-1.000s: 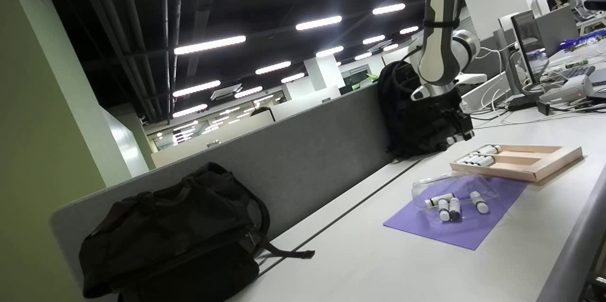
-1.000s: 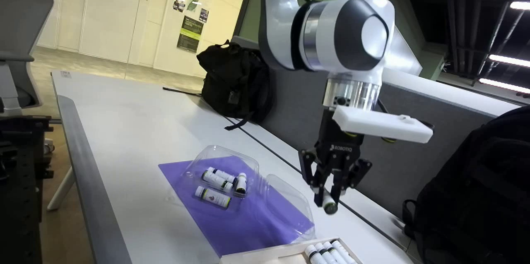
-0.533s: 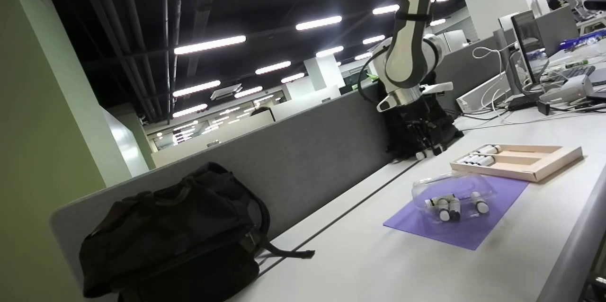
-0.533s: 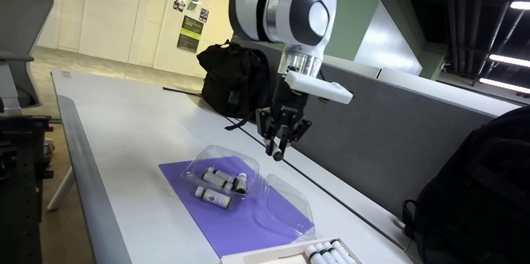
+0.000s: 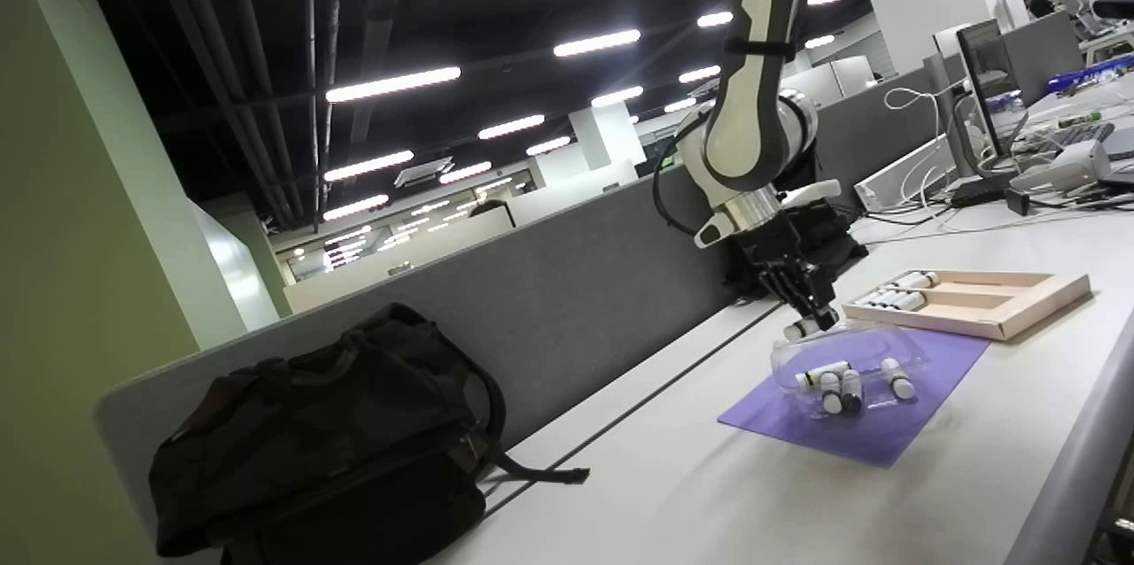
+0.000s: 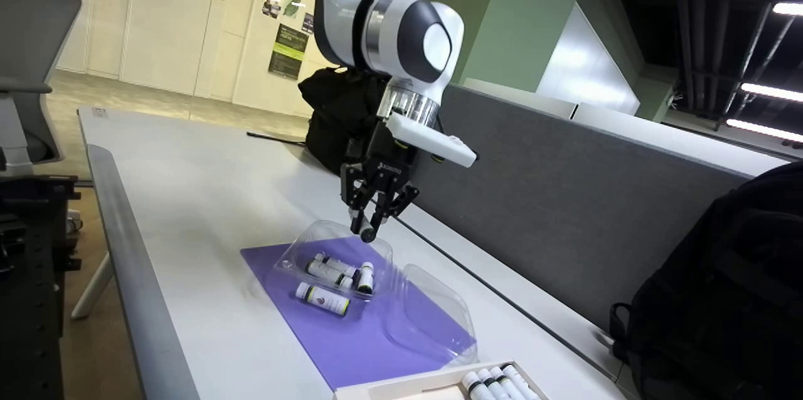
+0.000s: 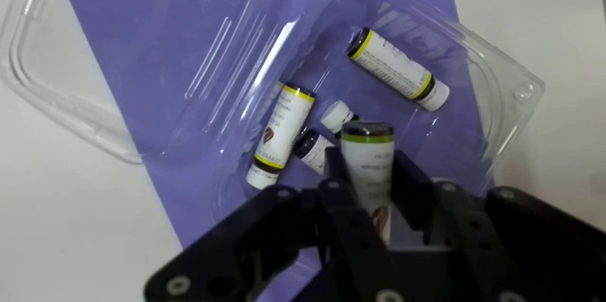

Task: Move the bottle from the tray to the container

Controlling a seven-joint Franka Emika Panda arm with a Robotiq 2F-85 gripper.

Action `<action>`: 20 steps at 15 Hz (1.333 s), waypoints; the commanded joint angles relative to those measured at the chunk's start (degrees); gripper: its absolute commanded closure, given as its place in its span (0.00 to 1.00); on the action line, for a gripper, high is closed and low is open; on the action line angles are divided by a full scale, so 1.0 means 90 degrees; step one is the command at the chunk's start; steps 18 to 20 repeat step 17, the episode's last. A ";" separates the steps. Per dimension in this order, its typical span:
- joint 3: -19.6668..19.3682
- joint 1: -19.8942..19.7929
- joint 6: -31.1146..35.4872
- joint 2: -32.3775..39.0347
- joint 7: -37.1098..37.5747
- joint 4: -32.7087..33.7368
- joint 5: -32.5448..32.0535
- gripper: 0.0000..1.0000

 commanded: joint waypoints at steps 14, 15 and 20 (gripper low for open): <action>-0.0087 -0.0189 0.0026 -0.0197 -0.0558 0.0102 -0.0002 0.00; -0.0108 -0.0185 -0.0018 -0.0319 -0.0574 0.0096 0.0011 0.03; -0.0104 -0.0180 -0.0014 -0.0292 -0.0584 0.0087 0.0012 0.00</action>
